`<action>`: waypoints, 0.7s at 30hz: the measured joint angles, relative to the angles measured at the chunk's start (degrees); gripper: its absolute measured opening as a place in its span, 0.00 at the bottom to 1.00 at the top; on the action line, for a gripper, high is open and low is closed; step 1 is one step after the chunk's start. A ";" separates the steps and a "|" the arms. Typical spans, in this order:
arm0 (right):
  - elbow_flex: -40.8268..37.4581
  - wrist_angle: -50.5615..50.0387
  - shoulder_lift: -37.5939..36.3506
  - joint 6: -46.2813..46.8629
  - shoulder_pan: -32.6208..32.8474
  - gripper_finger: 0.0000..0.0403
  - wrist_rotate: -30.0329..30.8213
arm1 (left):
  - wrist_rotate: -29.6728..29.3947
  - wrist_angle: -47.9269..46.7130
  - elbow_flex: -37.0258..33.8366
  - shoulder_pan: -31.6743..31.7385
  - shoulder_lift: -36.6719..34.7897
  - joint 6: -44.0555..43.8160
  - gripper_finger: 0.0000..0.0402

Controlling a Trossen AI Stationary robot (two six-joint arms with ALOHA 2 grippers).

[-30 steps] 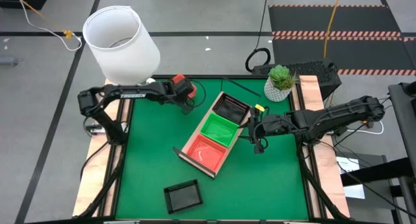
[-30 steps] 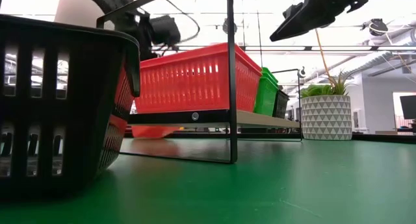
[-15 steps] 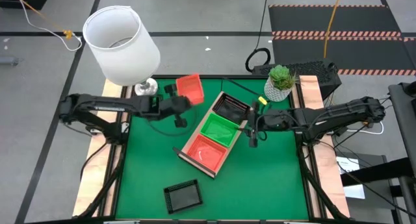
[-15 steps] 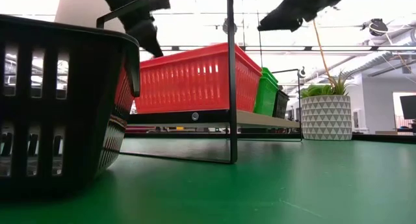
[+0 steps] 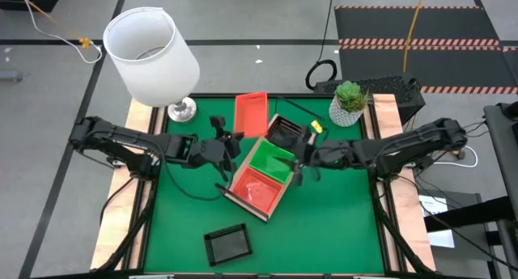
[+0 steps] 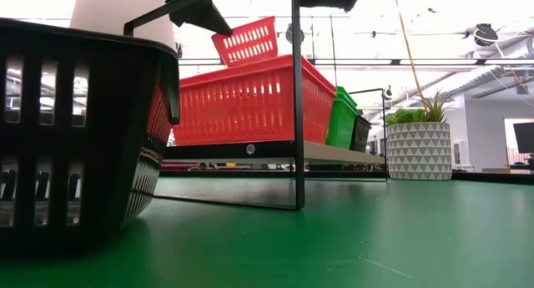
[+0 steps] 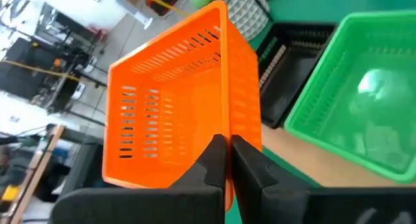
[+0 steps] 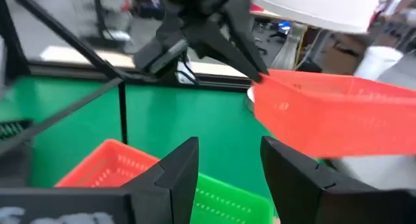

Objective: Stack baskets on shelf by color
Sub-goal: Stack the orange bin into the stacked orange bin on the shelf

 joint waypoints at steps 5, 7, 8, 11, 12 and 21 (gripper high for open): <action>7.48 -1.43 7.25 -5.00 2.34 0.40 4.77 | -0.53 0.20 0.02 -0.02 0.68 1.46 0.01; 9.53 -1.41 8.72 -6.07 2.49 0.40 4.52 | -0.25 -0.17 -0.04 -0.42 0.86 2.01 0.02; 10.28 -1.40 9.20 -6.74 2.45 0.40 4.75 | -0.31 0.18 -0.04 -0.66 0.88 2.59 0.02; 11.79 -2.44 9.99 -9.32 1.76 0.40 8.60 | -0.75 0.48 0.02 -1.60 1.33 4.34 0.03; 12.02 -2.68 10.16 -9.91 1.43 0.40 9.66 | -0.88 0.32 0.00 -1.91 1.46 4.71 0.03; 12.79 -2.76 10.72 -11.90 -3.90 0.40 2.02 | -3.54 0.48 0.00 -3.10 1.34 7.49 0.03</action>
